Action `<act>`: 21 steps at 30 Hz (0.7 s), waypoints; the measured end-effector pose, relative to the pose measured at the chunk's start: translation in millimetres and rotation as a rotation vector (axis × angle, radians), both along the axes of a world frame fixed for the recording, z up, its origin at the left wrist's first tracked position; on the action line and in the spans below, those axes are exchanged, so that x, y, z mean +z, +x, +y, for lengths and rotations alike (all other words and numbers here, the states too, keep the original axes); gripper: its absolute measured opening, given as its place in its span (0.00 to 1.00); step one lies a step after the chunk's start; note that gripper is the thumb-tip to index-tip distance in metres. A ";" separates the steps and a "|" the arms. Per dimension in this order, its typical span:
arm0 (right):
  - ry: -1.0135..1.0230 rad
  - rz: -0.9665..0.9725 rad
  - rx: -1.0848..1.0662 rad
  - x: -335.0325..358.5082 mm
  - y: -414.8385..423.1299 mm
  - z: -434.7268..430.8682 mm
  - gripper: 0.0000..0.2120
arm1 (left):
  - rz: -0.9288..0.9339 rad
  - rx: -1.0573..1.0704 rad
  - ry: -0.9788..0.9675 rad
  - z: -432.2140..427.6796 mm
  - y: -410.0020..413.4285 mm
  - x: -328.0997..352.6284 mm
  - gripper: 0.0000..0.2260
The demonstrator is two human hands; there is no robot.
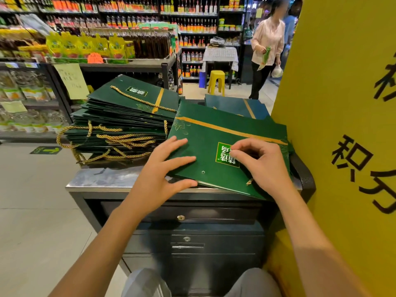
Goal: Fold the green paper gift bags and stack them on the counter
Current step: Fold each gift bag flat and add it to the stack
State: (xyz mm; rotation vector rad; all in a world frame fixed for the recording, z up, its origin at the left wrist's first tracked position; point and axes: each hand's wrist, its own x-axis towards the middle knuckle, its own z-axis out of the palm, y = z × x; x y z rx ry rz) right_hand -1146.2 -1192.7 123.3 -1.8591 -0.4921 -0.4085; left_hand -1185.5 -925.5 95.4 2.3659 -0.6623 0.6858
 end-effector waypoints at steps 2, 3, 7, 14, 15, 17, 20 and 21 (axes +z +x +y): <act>0.022 0.004 0.010 0.8 -2.6 1.0 0.08 | 0.033 0.000 -0.054 -0.2 0.8 -2.8 0.25; 0.034 0.005 0.015 1.2 -3.7 2.1 0.08 | 0.055 0.004 -0.088 0.0 -0.1 -2.5 0.24; 0.026 -0.010 0.023 3.2 -6.4 8.1 0.09 | 0.093 0.016 -0.147 -0.6 -2.6 -0.1 0.23; -0.139 0.003 0.105 -2.0 -13.6 35.2 0.06 | 0.074 0.028 -0.159 -2.0 -2.3 -6.3 0.22; -0.128 0.005 0.099 -2.8 -13.0 35.5 0.06 | 0.075 0.031 -0.161 -2.4 -2.1 -6.5 0.22; -0.101 0.005 0.095 -4.5 -12.4 33.1 0.04 | 0.077 0.038 -0.160 -3.4 -2.7 -6.8 0.22; -0.100 0.007 0.098 -6.9 -14.2 29.9 0.03 | 0.078 0.052 -0.159 -4.2 -2.7 -8.2 0.22; -0.106 0.006 0.099 -7.7 -15.1 29.6 0.03 | 0.076 0.054 -0.158 -4.4 -2.0 -8.8 0.22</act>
